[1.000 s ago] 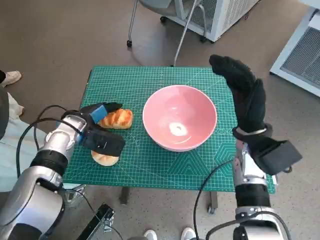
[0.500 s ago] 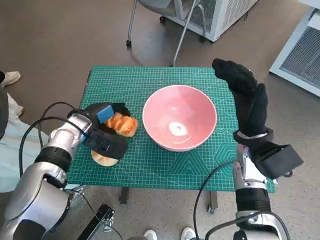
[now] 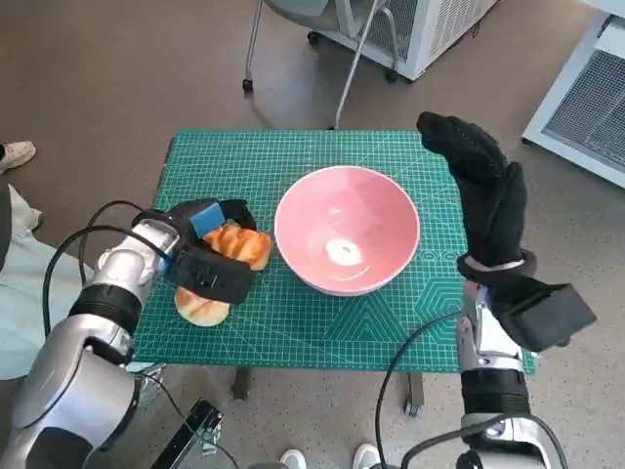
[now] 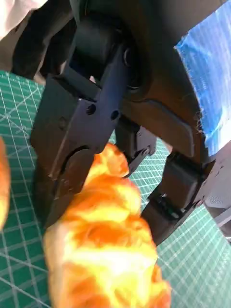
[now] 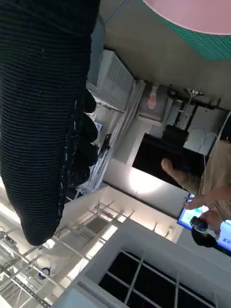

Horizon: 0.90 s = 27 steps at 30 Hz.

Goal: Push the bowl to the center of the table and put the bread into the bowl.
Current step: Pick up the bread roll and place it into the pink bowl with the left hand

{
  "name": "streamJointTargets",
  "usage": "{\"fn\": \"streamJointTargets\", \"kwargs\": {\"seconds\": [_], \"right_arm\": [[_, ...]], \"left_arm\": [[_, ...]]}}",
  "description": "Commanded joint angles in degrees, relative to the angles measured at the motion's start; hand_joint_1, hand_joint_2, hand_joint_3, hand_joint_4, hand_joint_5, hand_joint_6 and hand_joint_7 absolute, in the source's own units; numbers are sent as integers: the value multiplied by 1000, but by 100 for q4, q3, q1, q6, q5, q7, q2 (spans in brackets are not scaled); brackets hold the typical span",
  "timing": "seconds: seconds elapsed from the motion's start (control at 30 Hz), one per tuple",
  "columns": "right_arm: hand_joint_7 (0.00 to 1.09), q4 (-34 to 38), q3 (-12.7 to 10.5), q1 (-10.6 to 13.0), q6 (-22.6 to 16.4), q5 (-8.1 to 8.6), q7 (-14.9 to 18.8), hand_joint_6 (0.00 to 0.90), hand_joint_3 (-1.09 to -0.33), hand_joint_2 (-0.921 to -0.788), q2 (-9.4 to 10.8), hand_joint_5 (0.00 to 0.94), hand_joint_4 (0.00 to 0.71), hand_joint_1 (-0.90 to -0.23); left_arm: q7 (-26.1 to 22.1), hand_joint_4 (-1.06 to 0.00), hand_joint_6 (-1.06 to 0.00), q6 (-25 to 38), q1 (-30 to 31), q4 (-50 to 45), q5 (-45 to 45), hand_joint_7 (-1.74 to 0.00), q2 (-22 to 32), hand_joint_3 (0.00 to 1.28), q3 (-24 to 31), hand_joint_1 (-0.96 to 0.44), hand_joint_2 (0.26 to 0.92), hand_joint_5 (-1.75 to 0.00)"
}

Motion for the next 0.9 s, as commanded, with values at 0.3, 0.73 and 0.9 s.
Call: {"fn": "streamJointTargets", "kwargs": {"seconds": [0.3,0.73,0.9], "right_arm": [[795,-20,21,84,182,140,99,-1,-772,-921,-8,8,326,-581],[797,75,13,10,115,182,244,-1,-766,-921,-100,9,327,-583],[798,115,10,-6,76,163,252,-1,-767,-921,-134,9,328,-582]], "left_arm": [[62,-563,-637,-556,-1099,-952,-483,-1239,790,119,790,2,920,-1213],[869,-547,-670,-289,-1851,-1864,-82,-1252,1038,114,962,2,920,-1174],[1002,-529,-680,-444,-1609,-2636,-186,-1199,994,116,1116,2,920,-1236]]}}
